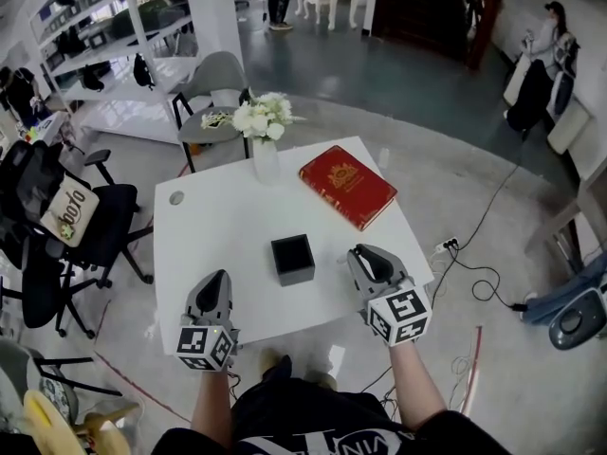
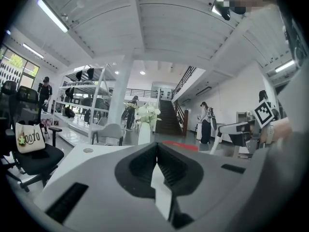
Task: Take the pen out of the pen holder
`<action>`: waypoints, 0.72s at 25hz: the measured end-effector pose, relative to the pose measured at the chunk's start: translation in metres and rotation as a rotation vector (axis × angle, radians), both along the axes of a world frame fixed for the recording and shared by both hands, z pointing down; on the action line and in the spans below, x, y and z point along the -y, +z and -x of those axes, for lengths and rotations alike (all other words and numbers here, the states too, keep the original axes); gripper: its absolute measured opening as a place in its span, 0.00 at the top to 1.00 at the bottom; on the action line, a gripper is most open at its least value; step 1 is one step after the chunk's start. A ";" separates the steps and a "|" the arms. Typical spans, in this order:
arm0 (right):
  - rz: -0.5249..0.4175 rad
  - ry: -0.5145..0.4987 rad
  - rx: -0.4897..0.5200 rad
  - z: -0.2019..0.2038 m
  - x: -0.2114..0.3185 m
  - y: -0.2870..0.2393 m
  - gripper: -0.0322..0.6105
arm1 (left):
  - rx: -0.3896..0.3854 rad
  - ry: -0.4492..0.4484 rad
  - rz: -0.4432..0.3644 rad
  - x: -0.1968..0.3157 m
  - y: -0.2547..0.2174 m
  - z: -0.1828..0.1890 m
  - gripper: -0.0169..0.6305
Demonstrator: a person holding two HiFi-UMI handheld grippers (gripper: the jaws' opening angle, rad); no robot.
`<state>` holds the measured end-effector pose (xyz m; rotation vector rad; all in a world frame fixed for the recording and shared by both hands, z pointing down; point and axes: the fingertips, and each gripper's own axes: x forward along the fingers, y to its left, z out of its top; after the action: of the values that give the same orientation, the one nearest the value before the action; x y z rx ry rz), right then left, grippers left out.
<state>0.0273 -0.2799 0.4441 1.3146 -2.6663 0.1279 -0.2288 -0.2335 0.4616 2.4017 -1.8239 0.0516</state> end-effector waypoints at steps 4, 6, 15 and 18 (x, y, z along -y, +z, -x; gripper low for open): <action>0.012 -0.005 -0.008 -0.001 -0.001 0.006 0.84 | -0.008 -0.011 0.000 -0.002 -0.001 0.003 0.97; 0.015 -0.009 -0.014 0.000 -0.002 0.007 0.84 | -0.011 -0.014 -0.002 -0.004 -0.003 0.003 0.97; 0.023 -0.030 -0.026 0.002 -0.004 0.014 0.84 | -0.014 -0.037 -0.002 -0.009 -0.001 0.006 0.97; 0.028 -0.034 -0.025 0.004 -0.005 0.016 0.84 | -0.015 -0.044 -0.005 -0.011 -0.002 0.008 0.97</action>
<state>0.0238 -0.2748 0.4596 1.2544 -2.6544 0.1428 -0.2370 -0.2221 0.4595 2.3581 -1.8711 0.0251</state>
